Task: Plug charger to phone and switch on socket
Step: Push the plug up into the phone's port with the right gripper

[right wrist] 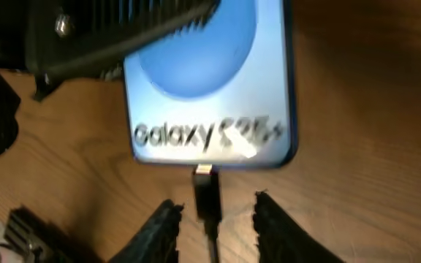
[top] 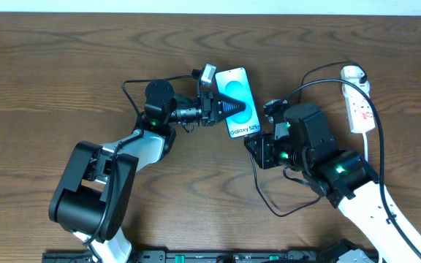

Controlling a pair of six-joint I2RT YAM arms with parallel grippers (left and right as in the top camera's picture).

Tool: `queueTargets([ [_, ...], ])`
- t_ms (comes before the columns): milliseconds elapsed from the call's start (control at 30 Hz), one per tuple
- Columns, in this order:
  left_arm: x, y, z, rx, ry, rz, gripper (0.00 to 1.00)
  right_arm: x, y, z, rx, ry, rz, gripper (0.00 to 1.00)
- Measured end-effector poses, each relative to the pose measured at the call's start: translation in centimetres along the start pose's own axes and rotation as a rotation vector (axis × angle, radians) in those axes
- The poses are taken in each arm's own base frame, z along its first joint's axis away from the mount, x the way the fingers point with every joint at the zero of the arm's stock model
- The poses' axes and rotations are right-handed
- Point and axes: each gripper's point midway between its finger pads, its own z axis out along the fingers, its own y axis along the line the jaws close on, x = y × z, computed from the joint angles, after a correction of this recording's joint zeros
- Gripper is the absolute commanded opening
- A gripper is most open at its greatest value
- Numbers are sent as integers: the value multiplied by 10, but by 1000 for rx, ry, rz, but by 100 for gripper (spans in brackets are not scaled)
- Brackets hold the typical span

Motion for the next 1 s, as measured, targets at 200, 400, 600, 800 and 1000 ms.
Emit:
queueTargets([
  [200, -10, 2, 0, -14, -60, 19, 7, 12, 9, -18, -38, 18, -5, 59],
  [400, -15, 3, -1, -20, -85, 23, 7, 28, 4, -29, 59, 21, -54, 60],
  [600, -15, 3, -1, -21, -86, 21, 7, 31, -10, -8, 253, 14, -156, 50],
  [800, -13, 3, -1, -18, -77, 20, 7, 22, -22, 13, 350, -2, -176, 26],
  [1000, -11, 2, 0, -15, -65, 20, 7, 11, -16, 22, 334, -44, -180, 7],
])
